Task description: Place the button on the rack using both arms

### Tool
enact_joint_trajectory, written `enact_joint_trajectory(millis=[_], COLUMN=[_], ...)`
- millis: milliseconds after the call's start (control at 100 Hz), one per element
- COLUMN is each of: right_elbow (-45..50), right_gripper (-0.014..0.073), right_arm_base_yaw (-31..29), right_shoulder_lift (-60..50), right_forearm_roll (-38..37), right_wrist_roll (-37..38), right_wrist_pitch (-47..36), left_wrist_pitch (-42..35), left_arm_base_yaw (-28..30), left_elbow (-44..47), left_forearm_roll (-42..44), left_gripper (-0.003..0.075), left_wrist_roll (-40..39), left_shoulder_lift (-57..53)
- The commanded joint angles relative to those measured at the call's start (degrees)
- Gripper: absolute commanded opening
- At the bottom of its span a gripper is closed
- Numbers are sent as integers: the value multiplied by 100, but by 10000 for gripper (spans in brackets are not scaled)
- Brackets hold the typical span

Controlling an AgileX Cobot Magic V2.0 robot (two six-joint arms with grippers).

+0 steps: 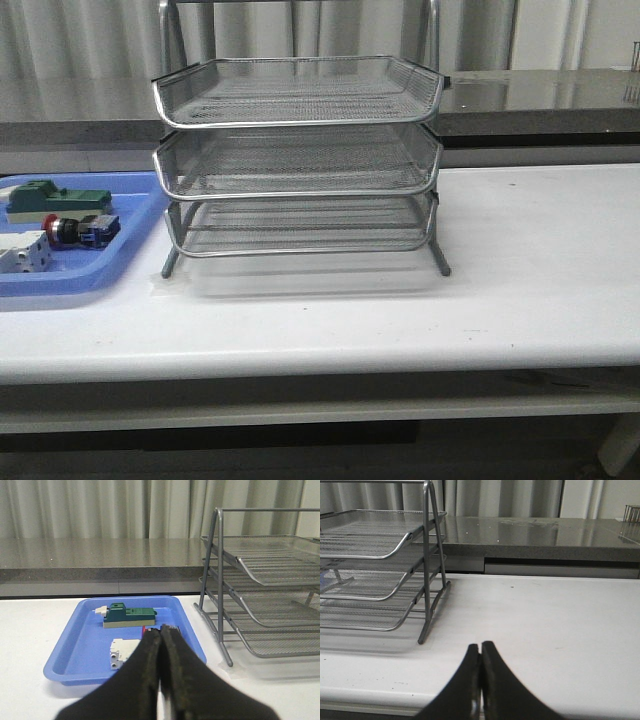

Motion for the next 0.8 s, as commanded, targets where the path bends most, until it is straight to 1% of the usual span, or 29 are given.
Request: enact_joint_trajectory(millis=[0,160,260,350,450,600,790], right_elbow=[-90,-95,-180,-396,-790,-1519,-2586], right_gripper=[-69,-69,-69,-69,-69,-69,-69], right_arm_base_yaw=[-40,-40,-40,-40,-40,-40,-40], right_shoulder_lift=[-70,-70,-70,-70,-53,360,1711], right_forearm_roll=[-22,-1,411,969,1375,1488,1633], right_wrist_roll=[-17,-11,-6,-6,-6,-6,-6], right_wrist_pitch=[-547,-1027,-948,-565,36,1123,2183], left_wrist_pitch=[-450,-450,-450,-450,-450,-450,-450], left_arm_base_yaw=[12,12,12,12,12,12,12], left_elbow=[262,262,262,262,262,262,262], left_forearm_roll=[-26,-26,-26,-26,-26,-26,-26], left_gripper=[-20,-20,-20,-20,-20,-20,-20], left_wrist_roll=[-54,-54,-54,-54,-54,-54,-54], left_shoulder_lift=[-202,-202,-202,-202,-202,-202,-202])
